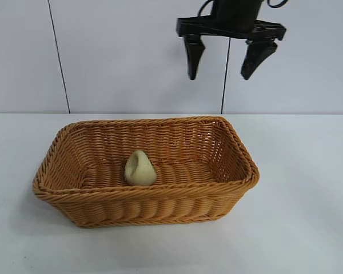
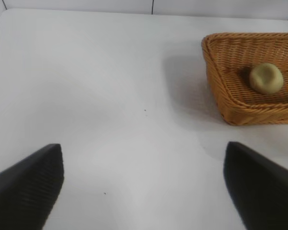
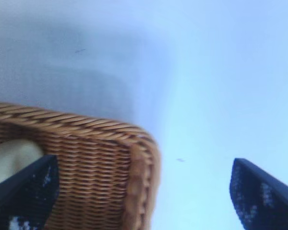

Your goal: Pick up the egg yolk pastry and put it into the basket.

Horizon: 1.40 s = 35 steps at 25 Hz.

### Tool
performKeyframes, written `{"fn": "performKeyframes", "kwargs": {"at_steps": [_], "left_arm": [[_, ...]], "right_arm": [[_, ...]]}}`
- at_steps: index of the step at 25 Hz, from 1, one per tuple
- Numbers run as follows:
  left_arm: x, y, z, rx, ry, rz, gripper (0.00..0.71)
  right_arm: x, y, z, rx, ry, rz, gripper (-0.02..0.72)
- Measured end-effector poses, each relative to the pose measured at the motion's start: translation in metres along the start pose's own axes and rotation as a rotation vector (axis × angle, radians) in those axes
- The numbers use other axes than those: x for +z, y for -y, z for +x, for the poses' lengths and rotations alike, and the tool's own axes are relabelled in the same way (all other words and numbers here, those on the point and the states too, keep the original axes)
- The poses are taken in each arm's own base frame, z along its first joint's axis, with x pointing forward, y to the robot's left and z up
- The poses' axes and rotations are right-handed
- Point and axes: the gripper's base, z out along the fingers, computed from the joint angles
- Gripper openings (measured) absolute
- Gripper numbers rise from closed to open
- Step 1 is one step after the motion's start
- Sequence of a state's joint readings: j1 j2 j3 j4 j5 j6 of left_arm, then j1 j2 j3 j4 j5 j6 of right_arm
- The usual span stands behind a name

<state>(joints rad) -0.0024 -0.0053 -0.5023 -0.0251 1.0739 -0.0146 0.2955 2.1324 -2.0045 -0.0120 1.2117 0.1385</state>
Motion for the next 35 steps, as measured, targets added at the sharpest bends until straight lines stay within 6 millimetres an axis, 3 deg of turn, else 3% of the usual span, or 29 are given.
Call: {"fn": "performKeyframes", "kwargs": {"at_steps": [6,10,13,18,24,30,35], "left_arm": [[0.000,0.000,0.000,0.000,0.000,0.000,0.648],[0.000,0.000,0.000,0.000,0.000,0.000,0.648],[0.000,0.000,0.000,0.000,0.000,0.000,0.648],[0.000,0.000,0.000,0.000,0.000,0.000,0.648],[0.000,0.000,0.000,0.000,0.000,0.000,0.648],[0.000,0.000,0.000,0.000,0.000,0.000,0.648],[0.000,0.000,0.000,0.000,0.000,0.000,0.648]], "right_arm": [[-0.002,0.090,-0.003,0.162,0.004,0.066,0.695],[-0.004,0.127,0.000,0.222,0.005,0.092,0.695],[-0.003,0.141,0.004,0.247,-0.004,0.101,0.695],[0.005,0.135,0.027,0.212,-0.092,0.094,0.695],[-0.017,0.119,0.091,0.192,-0.211,0.080,0.695],[-0.046,0.104,0.186,0.185,-0.308,0.074,0.695],[-0.071,0.090,0.266,0.183,-0.280,0.074,0.695]]}}
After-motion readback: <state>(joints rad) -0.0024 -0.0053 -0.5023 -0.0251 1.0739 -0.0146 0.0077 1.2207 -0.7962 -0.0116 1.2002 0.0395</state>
